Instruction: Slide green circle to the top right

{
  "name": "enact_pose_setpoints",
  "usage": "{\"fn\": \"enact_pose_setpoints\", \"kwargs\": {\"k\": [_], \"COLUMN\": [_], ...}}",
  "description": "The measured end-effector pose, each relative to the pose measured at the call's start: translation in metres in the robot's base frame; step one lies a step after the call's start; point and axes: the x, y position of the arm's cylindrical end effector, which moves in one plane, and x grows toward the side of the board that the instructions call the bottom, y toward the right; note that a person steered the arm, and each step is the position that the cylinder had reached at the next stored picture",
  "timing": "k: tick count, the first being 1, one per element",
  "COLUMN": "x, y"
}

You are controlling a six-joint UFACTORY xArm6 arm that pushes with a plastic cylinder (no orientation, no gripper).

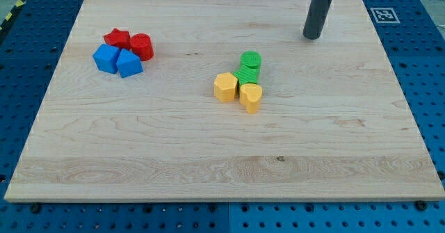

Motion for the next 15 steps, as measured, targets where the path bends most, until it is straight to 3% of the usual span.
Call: {"fn": "enact_pose_setpoints", "kwargs": {"k": [6, 7, 8, 9, 11, 13, 15], "x": [0.000, 0.000, 0.000, 0.014, 0.085, 0.110, 0.074], "y": [-0.033, -0.049, -0.121, -0.157, -0.178, -0.162, -0.108]}}
